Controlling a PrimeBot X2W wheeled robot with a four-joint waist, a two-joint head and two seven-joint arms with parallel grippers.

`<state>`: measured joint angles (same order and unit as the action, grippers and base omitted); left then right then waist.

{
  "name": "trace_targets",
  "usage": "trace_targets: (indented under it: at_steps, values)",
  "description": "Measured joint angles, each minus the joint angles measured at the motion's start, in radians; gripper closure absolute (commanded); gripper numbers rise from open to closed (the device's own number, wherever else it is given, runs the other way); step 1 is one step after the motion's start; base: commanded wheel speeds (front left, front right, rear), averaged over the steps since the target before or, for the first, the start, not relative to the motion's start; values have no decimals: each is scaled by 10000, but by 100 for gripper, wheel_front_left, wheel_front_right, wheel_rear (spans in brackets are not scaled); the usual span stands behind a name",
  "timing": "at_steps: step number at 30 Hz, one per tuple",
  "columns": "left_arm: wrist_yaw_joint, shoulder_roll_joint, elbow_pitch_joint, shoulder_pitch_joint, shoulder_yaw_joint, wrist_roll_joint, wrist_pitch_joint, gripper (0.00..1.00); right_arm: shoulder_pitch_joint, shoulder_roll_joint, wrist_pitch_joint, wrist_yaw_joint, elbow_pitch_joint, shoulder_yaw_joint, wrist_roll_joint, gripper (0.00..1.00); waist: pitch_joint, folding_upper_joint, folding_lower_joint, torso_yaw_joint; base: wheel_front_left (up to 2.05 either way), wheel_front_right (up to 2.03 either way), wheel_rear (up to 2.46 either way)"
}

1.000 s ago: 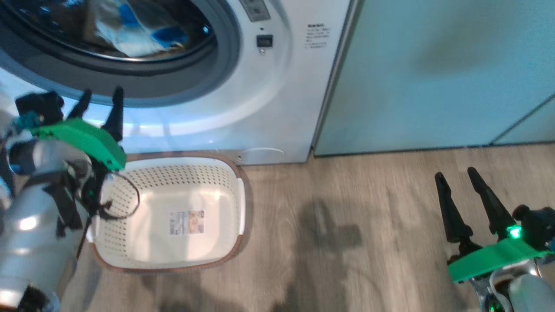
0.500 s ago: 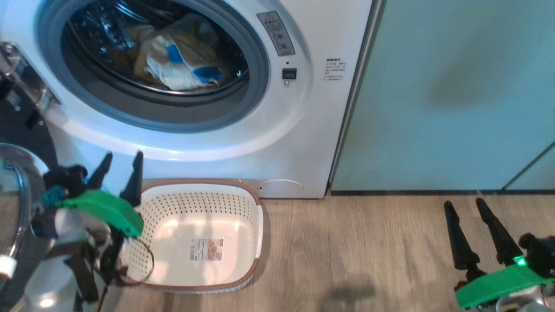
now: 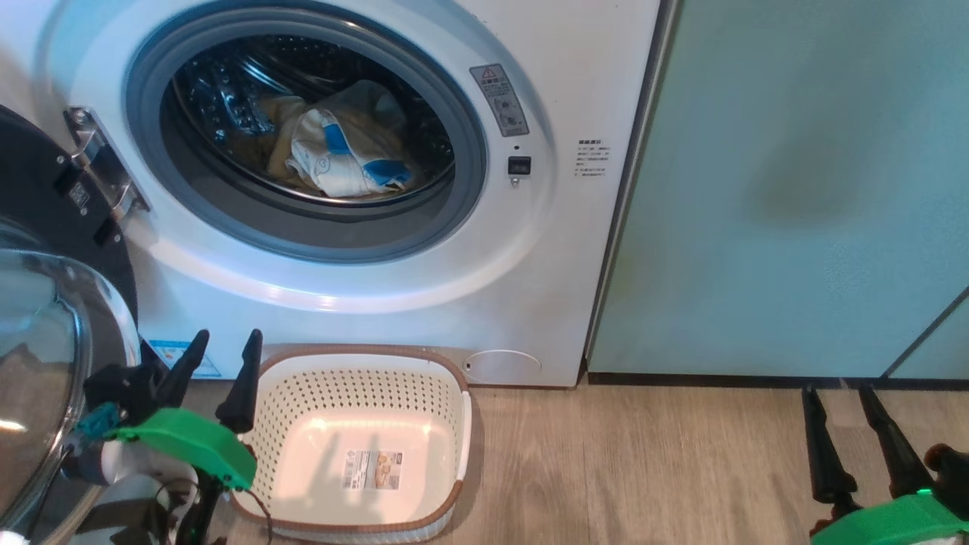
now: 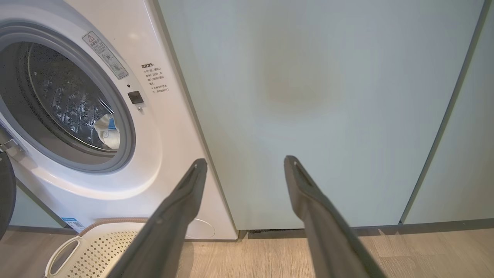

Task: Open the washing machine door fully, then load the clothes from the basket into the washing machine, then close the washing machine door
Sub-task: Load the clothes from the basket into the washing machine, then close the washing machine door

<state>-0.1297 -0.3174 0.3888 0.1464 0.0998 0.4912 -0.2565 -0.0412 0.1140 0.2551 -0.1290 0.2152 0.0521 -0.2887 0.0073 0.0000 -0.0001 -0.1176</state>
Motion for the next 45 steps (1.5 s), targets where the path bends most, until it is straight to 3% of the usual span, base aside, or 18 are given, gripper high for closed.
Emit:
trace_targets:
  at_steps: [29, 45]
  values:
    - [-2, 180, -121, -388, -148, -163, 0, 0, -176, -121, 0, 0, -46, -316, 86, 0, -237, 0, 1, -168, -3, 3, 0]
    - [-2, 228, -96, -386, -267, -249, 0, 0, -188, -153, 0, 0, -38, -293, 86, 0, -280, 0, 1, -130, -153, 153, 0]
